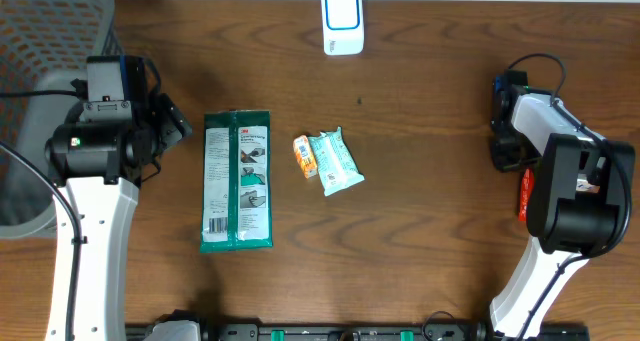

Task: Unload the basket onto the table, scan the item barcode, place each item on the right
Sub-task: 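Carry the stick to the right edge and release it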

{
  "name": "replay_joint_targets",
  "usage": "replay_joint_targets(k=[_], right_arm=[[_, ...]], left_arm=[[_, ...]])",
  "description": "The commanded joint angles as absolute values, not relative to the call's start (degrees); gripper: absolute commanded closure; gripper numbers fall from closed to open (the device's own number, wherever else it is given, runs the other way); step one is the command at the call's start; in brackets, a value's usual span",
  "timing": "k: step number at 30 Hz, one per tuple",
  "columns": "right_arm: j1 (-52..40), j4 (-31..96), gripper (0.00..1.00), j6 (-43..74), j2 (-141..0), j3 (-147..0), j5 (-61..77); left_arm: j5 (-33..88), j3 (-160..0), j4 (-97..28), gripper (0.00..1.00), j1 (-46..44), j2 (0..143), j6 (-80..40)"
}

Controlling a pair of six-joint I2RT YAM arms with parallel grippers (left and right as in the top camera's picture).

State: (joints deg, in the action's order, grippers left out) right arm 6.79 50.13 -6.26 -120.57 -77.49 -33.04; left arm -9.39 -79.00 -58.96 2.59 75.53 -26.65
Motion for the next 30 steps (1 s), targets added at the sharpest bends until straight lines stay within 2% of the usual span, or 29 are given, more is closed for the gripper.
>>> replay_joint_targets(k=[1,12,15,18,20,22,26,27,28,30], right_arm=[[6.8,50.9,0.96,-9.8,-121.8,-76.4,-33.4],[7.7,53.2,0.99,-10.3,-121.8,-76.3,-40.1],[7.6,52.4,0.97,-10.3,-121.8,-76.3,-36.9],[7.4,50.8,0.93,-10.4,-121.8,-76.3,-26.9],[7.4,49.6,0.87,-10.4,-121.8,-76.3,-21.0],[7.4,49.1,0.75,-10.4,-121.8,-76.3,-18.7],[7.4,48.8,0.46,-10.3,-121.8,-76.3,-18.5],[7.4,48.7,0.29,-10.3,-121.8,-76.3,-18.5],[7.4,48.6,0.20,-9.6,-121.8,-76.3,-18.5],[7.4,48.6,0.11,-8.9,-121.8,-76.3,-17.6]], left_arm=[[-10.1,-79.4,-59.2,0.11,2.8,75.2,-26.0],[-10.1,-79.4,-59.1,0.11,2.8,75.2,-26.0],[-10.1,-79.4,-59.1,0.11,2.8,75.2,-26.0],[-10.1,-79.4,-59.1,0.11,2.8,75.2,-26.0],[-10.1,-79.4,-59.1,0.11,2.8,75.2,-26.0],[-10.1,-79.4,-59.1,0.11,2.8,75.2,-26.0],[-10.1,-79.4,-59.1,0.11,2.8,75.2,-26.0],[-10.1,-79.4,-59.1,0.11,2.8,75.2,-26.0],[-10.1,-79.4,-59.1,0.11,2.8,75.2,-26.0],[-10.1,-79.4,-59.1,0.11,2.8,75.2,-26.0]])
